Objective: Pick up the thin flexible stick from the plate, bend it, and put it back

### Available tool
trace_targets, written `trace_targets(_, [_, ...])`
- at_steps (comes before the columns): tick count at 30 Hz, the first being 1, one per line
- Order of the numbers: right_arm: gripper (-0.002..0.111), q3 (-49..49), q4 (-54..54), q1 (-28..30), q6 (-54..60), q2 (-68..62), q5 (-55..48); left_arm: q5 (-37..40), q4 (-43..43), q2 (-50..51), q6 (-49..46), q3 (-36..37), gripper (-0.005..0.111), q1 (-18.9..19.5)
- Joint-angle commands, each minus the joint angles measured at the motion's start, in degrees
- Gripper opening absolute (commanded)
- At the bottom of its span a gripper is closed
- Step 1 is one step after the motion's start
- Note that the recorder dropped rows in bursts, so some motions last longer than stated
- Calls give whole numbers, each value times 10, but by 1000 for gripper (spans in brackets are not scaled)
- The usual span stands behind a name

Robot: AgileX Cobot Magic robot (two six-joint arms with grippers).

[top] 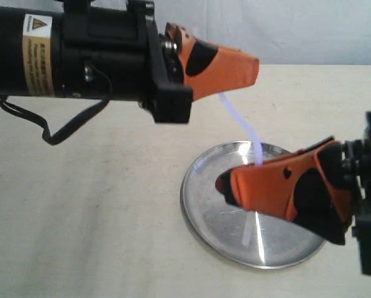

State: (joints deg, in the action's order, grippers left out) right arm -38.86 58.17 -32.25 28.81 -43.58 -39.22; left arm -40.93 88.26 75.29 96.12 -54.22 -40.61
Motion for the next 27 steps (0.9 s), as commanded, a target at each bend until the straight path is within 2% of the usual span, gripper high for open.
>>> trace_targets(1, [-1, -9, 8, 2, 7, 53, 103, 10, 117, 4, 57, 6, 0, -6])
trace_targets(3, [-1, -9, -72, 2, -82, 67, 116, -27, 96, 4, 70, 6, 0, -6])
trace_targets(4, [-1, -9, -150, 2, -161, 68, 106, -60, 56, 3, 69, 6, 0, -6])
trace_targets(6, [-1, -9, -245, 2, -246, 67, 70, -91, -4, -1, 57, 6, 0, -6])
trace_targets(8, [-1, -9, -282, 2, -269, 58, 29, -98, -43, -7, 30, 6, 0, -6])
trace_targets(11, [-1, -9, -257, 2, -250, 37, -26, -95, -102, -14, -27, 5, 0, -6])
trace_targets(15, [-1, -9, -107, 2, -105, 26, -42, -42, -99, -14, -32, 5, 0, -6])
trace_targets(18, [-1, -9, -61, 2, -57, 28, -40, -11, -87, -14, -34, 5, 0, -6])
trace_targets(24, [-1, -9, -116, 2, -73, 27, -53, -7, -92, -14, -33, 5, 0, -6])
trace_targets(27, [13, -9, -159, 2, -110, 27, -51, -12, -94, -14, -33, 5, 0, -6])
